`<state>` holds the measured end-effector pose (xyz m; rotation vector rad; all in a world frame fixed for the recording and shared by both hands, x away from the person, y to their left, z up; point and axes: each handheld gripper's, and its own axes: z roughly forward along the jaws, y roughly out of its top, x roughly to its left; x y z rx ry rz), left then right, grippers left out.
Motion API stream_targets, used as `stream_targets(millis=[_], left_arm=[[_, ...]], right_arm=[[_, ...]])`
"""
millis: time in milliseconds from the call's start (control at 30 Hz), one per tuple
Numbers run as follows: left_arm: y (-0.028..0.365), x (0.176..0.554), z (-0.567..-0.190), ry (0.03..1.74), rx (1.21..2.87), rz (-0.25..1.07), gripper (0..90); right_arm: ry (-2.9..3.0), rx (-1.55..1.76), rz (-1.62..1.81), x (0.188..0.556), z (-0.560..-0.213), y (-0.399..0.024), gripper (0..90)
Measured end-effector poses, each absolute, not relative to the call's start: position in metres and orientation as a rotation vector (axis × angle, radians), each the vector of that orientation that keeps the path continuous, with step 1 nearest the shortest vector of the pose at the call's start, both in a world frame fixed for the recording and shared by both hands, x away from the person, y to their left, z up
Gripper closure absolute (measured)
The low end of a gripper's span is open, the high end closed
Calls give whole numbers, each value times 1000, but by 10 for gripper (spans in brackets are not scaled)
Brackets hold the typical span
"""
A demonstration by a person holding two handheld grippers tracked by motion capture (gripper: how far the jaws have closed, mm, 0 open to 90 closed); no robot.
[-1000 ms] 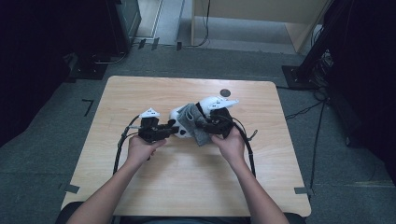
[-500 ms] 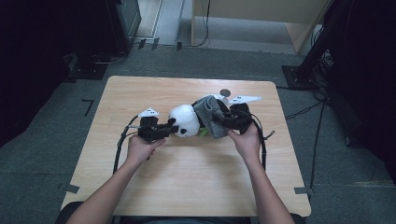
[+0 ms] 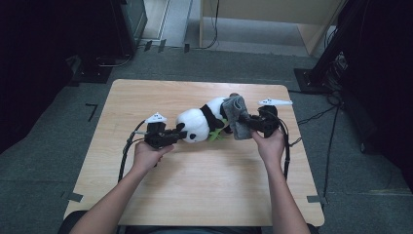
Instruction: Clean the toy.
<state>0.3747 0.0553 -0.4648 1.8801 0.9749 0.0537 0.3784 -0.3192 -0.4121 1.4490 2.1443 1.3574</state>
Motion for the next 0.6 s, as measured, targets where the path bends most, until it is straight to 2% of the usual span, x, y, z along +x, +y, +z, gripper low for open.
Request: stream_targets(millis=[233, 433, 600], left_arm=[[58, 376, -465, 991, 1865, 53, 689], [56, 375, -465, 973, 1877, 96, 678], [56, 372, -464, 923, 1912, 185, 573]], right_arm=[[2008, 1493, 1360, 373, -403, -338, 780], [2024, 1404, 1514, 379, -395, -316, 773], [2081, 1385, 1445, 389, -404, -301, 774]])
